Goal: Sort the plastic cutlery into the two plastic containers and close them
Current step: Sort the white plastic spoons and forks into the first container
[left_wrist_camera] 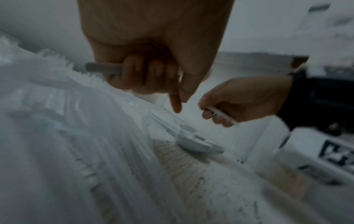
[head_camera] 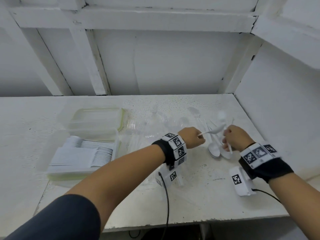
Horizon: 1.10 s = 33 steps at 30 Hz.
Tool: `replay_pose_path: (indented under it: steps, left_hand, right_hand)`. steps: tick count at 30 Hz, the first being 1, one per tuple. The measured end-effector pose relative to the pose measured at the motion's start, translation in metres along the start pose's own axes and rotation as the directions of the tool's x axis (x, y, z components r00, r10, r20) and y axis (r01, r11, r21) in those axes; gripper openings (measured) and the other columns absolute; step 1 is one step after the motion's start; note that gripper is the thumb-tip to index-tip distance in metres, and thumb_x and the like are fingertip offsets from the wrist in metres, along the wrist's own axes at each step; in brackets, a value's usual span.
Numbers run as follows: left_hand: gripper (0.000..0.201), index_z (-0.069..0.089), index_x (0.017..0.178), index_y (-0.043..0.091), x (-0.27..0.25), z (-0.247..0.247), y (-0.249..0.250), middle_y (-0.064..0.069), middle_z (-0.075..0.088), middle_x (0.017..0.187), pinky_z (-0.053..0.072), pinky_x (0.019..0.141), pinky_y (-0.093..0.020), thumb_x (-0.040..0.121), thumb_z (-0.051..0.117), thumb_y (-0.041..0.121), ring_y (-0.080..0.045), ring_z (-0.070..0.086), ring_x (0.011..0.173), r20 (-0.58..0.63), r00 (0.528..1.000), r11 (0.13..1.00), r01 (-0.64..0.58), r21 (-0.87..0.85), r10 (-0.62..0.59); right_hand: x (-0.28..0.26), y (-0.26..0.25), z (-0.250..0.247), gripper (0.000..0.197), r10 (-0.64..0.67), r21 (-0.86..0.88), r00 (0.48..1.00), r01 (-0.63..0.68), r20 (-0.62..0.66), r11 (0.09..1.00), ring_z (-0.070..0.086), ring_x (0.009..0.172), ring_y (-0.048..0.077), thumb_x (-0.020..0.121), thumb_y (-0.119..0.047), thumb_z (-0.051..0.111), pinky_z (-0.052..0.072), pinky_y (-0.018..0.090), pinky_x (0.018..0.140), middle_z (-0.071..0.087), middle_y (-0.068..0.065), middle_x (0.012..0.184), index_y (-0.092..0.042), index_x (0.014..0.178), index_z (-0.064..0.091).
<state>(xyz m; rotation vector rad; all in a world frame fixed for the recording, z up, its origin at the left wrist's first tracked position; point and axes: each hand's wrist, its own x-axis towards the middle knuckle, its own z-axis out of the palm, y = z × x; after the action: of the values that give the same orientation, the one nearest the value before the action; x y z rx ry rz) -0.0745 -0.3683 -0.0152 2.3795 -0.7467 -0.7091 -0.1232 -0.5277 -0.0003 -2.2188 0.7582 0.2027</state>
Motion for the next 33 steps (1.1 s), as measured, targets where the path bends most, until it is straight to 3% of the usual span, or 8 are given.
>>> replay_pose_path:
  steps: [3, 5, 11, 15, 19, 24, 29, 33]
  left_hand:
    - [0.036, 0.056, 0.128, 0.019, 0.012, 0.004, 0.014, -0.004, 0.059, 0.126, 0.042, 0.089, -0.028, 0.093, 0.052, 0.025, -0.02, 0.055, 0.112, 0.13, 0.987, 0.97, -0.12, 0.214, 0.093]
    - [0.042, 0.052, 0.133, 0.02, 0.018, 0.008, 0.018, -0.005, 0.056, 0.131, 0.041, 0.092, -0.028, 0.091, 0.056, 0.026, -0.022, 0.052, 0.118, 0.171, 0.979, 0.941, -0.157, 0.301, 0.108]
    - [0.035, 0.06, 0.124, 0.019, 0.026, 0.014, 0.017, -0.005, 0.06, 0.122, 0.039, 0.078, -0.022, 0.089, 0.06, 0.025, -0.021, 0.056, 0.112, 0.178, 0.978, 0.924, -0.163, 0.345, 0.106]
    - [0.045, 0.053, 0.131, 0.019, 0.025, 0.016, 0.011, -0.008, 0.055, 0.128, 0.04, 0.084, -0.026, 0.088, 0.062, 0.019, -0.023, 0.052, 0.117, 0.19, 0.976, 0.922, -0.165, 0.35, 0.102]
    - [0.036, 0.058, 0.124, 0.017, 0.027, 0.019, 0.01, -0.007, 0.055, 0.116, 0.034, 0.07, -0.023, 0.088, 0.062, 0.024, -0.022, 0.053, 0.112, 0.137, 0.984, 0.938, -0.151, 0.311, 0.113]
    - [0.024, 0.067, 0.107, 0.012, 0.03, 0.021, 0.006, -0.006, 0.059, 0.098, 0.034, 0.053, -0.019, 0.087, 0.062, 0.025, -0.02, 0.055, 0.09, 0.089, 0.99, 0.96, -0.127, 0.25, 0.108]
    - [0.039, 0.055, 0.125, 0.022, 0.027, 0.026, 0.003, -0.003, 0.044, 0.103, 0.038, 0.072, -0.025, 0.087, 0.061, 0.026, -0.024, 0.053, 0.103, 0.138, 0.984, 0.957, -0.147, 0.252, 0.114]
    - [0.042, 0.052, 0.129, 0.023, 0.023, 0.028, 0.004, -0.005, 0.043, 0.104, 0.038, 0.074, -0.028, 0.088, 0.059, 0.03, -0.021, 0.045, 0.089, 0.147, 0.98, 0.94, -0.176, 0.293, 0.137]
  right_hand:
    - [0.006, 0.021, -0.007, 0.028, 0.032, 0.053, 0.998, -0.029, -0.054, 0.998, 0.042, 0.05, 0.019, 0.094, 0.001, 0.031, 0.037, 0.026, 0.039, 0.045, 0.009, 0.062, -0.011, 0.07, 0.04]
    - [0.01, 0.036, -0.004, 0.032, 0.071, 0.117, 0.996, -0.064, -0.055, 0.991, 0.038, 0.049, 0.017, 0.094, 0.0, 0.033, 0.035, 0.024, 0.036, 0.041, 0.007, 0.06, -0.014, 0.066, 0.038]
    - [0.017, 0.058, 0.008, 0.023, 0.073, 0.103, 0.994, -0.065, -0.084, 0.993, 0.035, 0.051, 0.017, 0.092, -0.001, 0.035, 0.03, 0.026, 0.049, 0.039, 0.006, 0.061, -0.011, 0.073, 0.044]
    - [0.017, 0.052, 0.008, 0.022, 0.066, 0.166, 0.997, -0.058, -0.042, 0.984, 0.035, 0.048, 0.018, 0.093, -0.002, 0.033, 0.03, 0.025, 0.047, 0.039, 0.007, 0.058, -0.01, 0.077, 0.045]
    - [0.014, 0.045, 0.009, 0.03, 0.144, 0.457, 0.989, -0.113, -0.033, 0.882, 0.031, 0.036, 0.012, 0.09, 0.009, 0.026, 0.024, 0.013, 0.033, 0.039, 0.008, 0.06, -0.008, 0.082, 0.05]
    - [0.007, 0.037, 0.01, 0.034, 0.16, 0.567, 0.987, -0.126, -0.011, 0.814, 0.031, 0.026, 0.004, 0.088, 0.01, 0.025, 0.022, 0.01, 0.031, 0.04, 0.009, 0.061, -0.008, 0.077, 0.052]
    - [0.01, 0.037, 0.012, 0.018, 0.252, 0.514, 0.965, -0.256, 0.08, 0.819, 0.027, 0.025, 0.006, 0.087, 0.005, 0.045, 0.02, 0.011, 0.029, 0.046, 0.007, 0.063, -0.005, 0.073, 0.052]
    - [0.011, 0.043, 0.01, 0.029, 0.274, 0.493, 0.95, -0.312, 0.15, 0.812, 0.023, 0.019, 0.007, 0.093, -0.001, 0.031, 0.018, 0.008, 0.028, 0.034, 0.005, 0.044, -0.007, 0.068, 0.044]
